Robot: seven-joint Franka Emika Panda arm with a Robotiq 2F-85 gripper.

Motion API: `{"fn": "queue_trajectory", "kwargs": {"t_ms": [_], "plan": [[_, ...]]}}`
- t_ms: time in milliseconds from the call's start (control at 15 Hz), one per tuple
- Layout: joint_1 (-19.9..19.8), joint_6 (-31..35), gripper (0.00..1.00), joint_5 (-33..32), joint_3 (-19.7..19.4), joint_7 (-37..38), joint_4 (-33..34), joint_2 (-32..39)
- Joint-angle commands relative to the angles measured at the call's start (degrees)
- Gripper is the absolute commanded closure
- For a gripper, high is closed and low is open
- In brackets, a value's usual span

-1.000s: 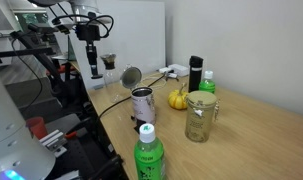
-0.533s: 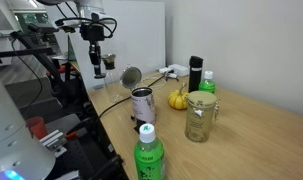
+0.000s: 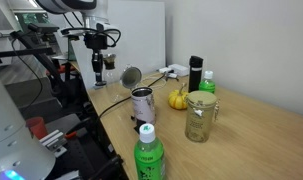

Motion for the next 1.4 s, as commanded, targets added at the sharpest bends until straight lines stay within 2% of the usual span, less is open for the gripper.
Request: {"fn": "queue_trajectory", "kwargs": {"t_ms": [0,333,667,733,800,1267,1333], "plan": [[0.13,1.78,0.99,-1.49,1.02,-2.64,0.04,3.56],[0.78,6.72,0.99,-4.66,2.13,-6.29,-0.03,10.9],[1.27,12.9,0.99,-7.61,1.58,-8.65,-0.11,17.57],[1.6,13.99,0.99,-6.58,1.4,-9.71,-0.09,17.64],[1.56,11.97,0.94,-6.85,1.45,-7.59,-0.02,17.14],[1.68,13.07,0.94,-6.84,1.41,-8.37,0.14,17.64],[1.68,13.08,0.99,-6.84,1.41,-8.37,0.14,17.64]]}}
